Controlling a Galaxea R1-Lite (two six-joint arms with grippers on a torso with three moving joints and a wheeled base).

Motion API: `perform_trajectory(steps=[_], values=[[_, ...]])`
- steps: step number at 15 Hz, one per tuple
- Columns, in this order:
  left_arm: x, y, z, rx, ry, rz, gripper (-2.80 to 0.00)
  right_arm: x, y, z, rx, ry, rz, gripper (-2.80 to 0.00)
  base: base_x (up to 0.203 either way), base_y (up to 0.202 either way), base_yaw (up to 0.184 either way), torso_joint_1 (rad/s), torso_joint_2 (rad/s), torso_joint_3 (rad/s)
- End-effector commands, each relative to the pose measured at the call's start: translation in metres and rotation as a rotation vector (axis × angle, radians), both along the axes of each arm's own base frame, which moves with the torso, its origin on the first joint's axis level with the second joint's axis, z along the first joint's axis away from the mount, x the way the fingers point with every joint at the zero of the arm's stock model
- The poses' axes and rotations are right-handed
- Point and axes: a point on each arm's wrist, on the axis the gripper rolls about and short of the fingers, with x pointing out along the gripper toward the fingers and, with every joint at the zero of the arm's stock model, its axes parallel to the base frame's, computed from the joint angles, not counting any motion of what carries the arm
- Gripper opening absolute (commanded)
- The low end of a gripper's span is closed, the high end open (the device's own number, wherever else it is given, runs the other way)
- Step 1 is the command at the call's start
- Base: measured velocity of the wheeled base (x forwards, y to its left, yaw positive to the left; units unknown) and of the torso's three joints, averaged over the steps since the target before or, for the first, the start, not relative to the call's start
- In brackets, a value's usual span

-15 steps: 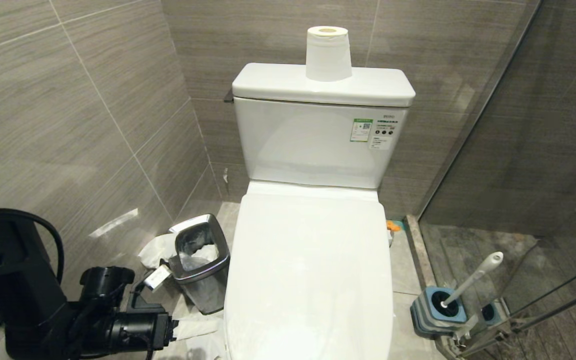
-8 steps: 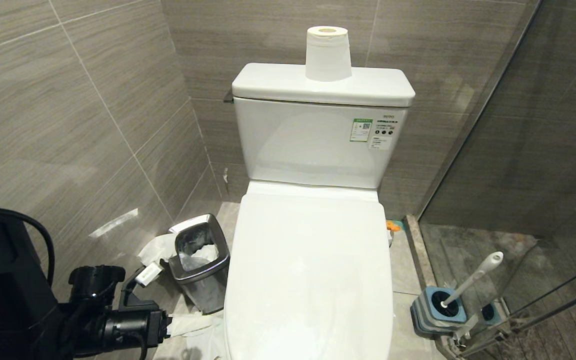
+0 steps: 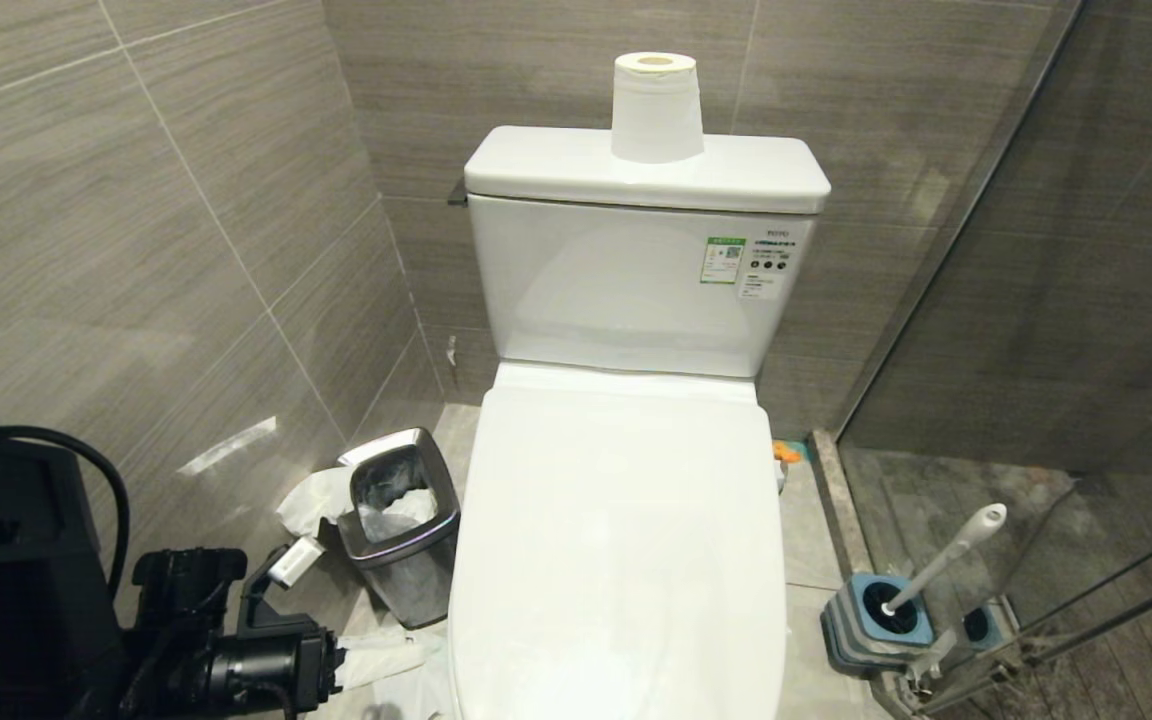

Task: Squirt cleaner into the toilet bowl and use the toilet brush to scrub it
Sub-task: Use the left hand to lift the toilet lid slightly

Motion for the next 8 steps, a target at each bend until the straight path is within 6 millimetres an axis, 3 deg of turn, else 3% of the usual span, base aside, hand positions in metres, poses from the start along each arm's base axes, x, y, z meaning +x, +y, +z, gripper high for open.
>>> perform_trajectory(steps=[1,8], values=[[0.0017,-0.0001,0.0006,-0.008,0.002,0.0,0.0,0.0001,0.0,0.0,0.001,0.001,0.0,-2.8,0.0,0.0,0.0,0.0,0.0,0.0],[0.0033,0.0003,0.0001,-0.008,-0.008,0.003,0.0,0.0001,0.0,0.0002,0.001,-0.001,0.0,-2.8,0.0,0.0,0.0,0.001,0.0,-0.042]])
